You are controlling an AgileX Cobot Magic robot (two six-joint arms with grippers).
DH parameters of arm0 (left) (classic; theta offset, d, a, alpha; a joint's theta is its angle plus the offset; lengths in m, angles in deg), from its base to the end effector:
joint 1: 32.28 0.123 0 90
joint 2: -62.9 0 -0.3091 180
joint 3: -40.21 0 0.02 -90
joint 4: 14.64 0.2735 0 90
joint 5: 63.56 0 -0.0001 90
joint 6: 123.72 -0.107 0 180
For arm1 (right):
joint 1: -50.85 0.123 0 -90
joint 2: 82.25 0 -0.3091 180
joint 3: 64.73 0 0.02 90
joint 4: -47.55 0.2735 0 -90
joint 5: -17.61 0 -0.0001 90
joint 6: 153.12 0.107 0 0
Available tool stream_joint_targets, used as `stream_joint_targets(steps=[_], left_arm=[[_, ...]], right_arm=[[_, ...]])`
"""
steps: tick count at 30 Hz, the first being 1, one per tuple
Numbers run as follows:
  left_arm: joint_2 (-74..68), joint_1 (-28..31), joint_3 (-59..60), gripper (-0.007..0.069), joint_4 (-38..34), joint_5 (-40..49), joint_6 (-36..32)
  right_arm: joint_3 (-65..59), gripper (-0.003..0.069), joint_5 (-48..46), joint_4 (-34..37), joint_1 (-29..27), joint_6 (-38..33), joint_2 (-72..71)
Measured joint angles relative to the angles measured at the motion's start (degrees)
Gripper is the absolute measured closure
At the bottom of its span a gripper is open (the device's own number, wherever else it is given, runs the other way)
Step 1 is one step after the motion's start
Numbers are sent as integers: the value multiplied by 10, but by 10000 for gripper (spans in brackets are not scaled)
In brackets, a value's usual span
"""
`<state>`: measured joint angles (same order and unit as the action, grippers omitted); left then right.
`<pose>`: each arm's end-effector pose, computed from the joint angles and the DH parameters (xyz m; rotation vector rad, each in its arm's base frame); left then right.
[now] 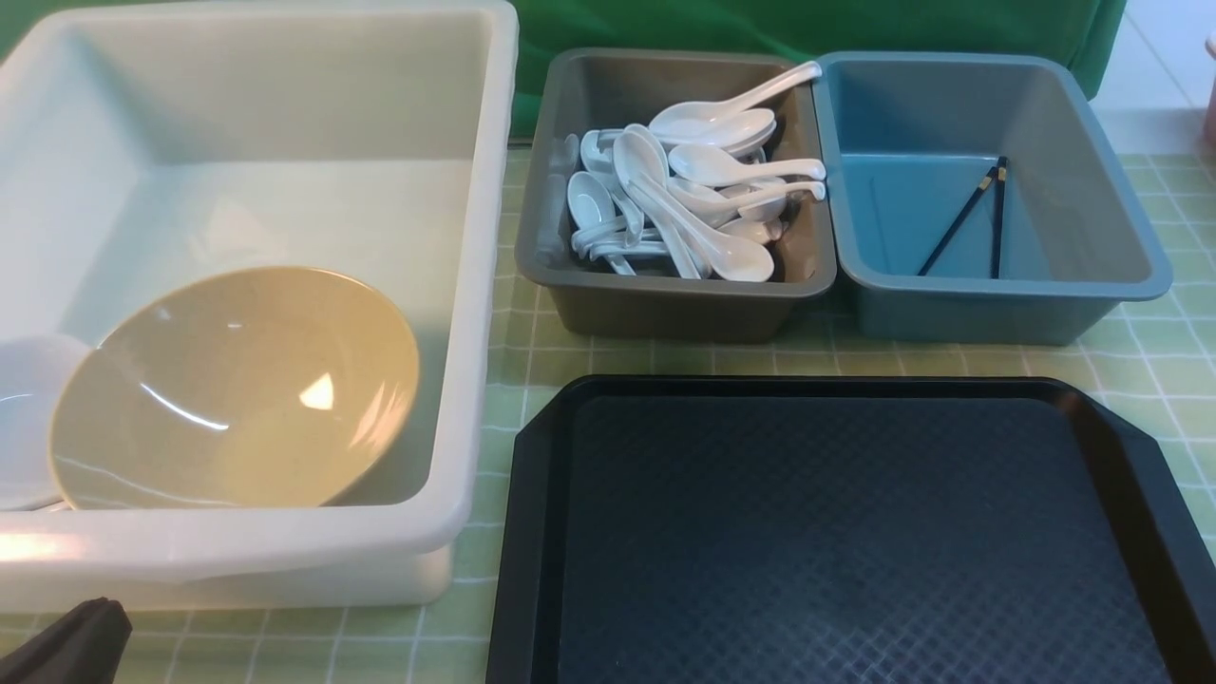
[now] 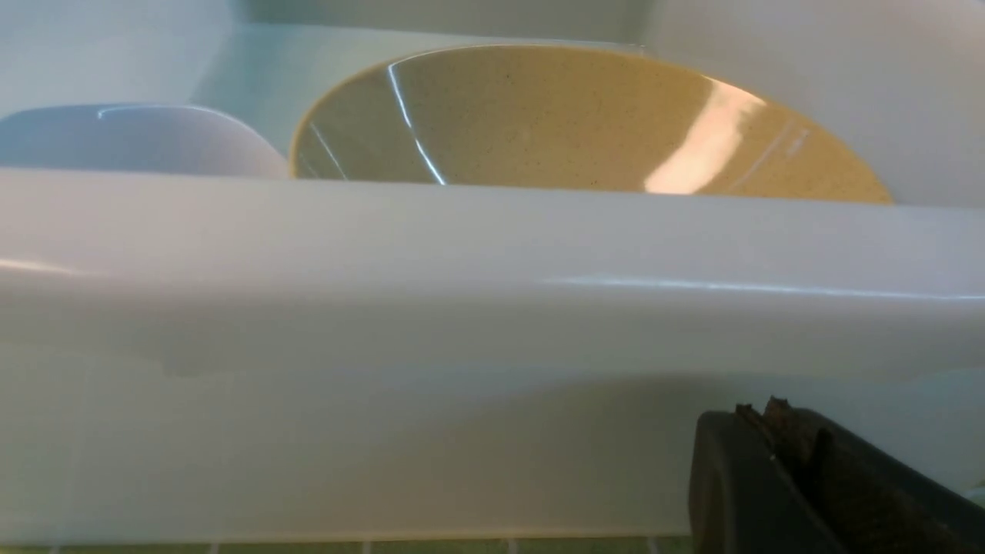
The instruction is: On green table put chopsticks spoon bowls plates into blue grey white boxes.
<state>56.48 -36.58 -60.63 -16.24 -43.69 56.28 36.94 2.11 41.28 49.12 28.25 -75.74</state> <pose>0.0668 -0.0060 0.1700 0.0516 1.8403 -0.0797 0.0686 -0.0052 0.1834 -0.0236 1.7507 -0.1072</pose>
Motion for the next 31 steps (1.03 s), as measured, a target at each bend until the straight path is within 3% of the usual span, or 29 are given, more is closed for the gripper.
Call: stream_joint_targets(steps=[31], left_arm=[[0, 0, 1, 627, 0, -11, 0]], right_arm=[[0, 445, 0, 0, 0, 0, 0]])
